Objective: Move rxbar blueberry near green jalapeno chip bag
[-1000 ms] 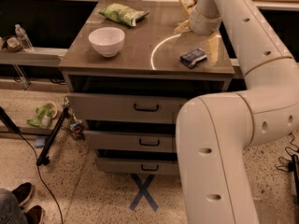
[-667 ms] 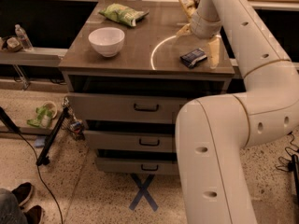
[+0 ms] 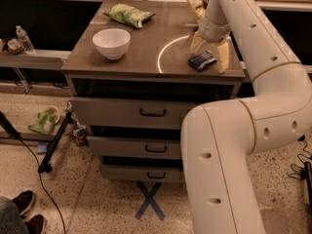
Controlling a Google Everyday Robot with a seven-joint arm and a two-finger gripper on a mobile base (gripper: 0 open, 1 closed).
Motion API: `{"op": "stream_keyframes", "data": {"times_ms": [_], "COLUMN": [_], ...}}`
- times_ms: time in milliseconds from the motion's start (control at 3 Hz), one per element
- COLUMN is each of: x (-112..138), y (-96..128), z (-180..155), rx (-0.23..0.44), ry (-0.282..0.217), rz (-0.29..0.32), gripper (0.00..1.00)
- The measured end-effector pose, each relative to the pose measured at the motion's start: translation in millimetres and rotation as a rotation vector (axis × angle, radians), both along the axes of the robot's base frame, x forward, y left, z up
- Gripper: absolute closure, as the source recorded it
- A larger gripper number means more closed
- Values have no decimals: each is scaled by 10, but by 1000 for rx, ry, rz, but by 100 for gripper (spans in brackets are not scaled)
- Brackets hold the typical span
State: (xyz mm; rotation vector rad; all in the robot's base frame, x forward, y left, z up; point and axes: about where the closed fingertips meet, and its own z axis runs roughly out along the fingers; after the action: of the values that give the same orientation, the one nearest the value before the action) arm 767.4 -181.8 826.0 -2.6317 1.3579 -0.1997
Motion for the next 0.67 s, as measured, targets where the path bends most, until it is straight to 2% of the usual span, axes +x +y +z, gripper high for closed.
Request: {"op": "stream_keyframes", "data": {"times_ms": [333,667], "x": [-7,-17], "y": [0,5], "z": [16,35], "rx": [0,1], "ry": [0,0], "rz": [0,0], "gripper": [39,52]}}
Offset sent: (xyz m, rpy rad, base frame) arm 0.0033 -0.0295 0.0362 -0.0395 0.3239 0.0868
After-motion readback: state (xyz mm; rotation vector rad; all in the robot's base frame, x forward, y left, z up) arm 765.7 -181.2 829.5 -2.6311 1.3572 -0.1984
